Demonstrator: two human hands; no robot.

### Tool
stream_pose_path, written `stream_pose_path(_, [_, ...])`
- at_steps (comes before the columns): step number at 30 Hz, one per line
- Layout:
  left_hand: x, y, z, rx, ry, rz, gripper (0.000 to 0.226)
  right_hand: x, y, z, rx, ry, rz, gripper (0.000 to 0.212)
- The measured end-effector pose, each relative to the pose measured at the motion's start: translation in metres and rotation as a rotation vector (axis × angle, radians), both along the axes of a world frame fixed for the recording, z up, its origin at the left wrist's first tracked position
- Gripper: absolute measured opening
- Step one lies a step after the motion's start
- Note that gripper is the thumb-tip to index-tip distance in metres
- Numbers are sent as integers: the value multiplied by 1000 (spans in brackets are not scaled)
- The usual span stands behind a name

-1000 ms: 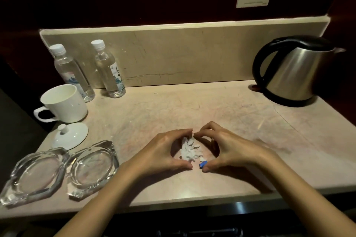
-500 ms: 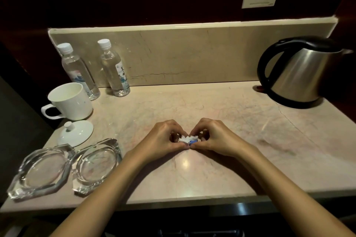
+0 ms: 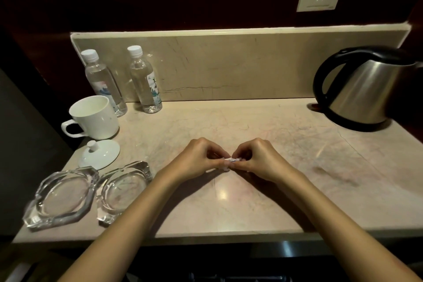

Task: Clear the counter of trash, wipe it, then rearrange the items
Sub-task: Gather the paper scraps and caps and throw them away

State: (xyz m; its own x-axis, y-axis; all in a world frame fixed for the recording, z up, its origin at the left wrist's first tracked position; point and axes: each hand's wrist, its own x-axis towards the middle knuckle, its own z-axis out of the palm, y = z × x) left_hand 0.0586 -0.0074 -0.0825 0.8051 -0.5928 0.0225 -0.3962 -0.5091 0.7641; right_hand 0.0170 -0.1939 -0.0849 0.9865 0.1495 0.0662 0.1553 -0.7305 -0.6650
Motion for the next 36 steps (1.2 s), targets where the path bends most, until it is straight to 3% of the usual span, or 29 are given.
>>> stream_pose_path(6, [3,-2,-4,-43,29,57,6,-5,5,1,-15,21,-13,11])
stream_pose_path(12, [2,3,-7,-101,111,34,13,-11,9,0,32,18,-89,16])
stream_pose_path(17, [-2,6,-5,-80,35,33,14,-14,15,0,69,68,-137,16])
stream_pose_path(25, [-8,22,10,-56,33,-8,9,-35,34,8,371,204,-178,19])
stream_pose_path(29, [-23,40,18,-83,129,11,12,-55,53,15,534,207,-198,19])
stream_pose_path(36, [-74,74,21,-262,327,140,10,-79,85,13,552,203,-142,22])
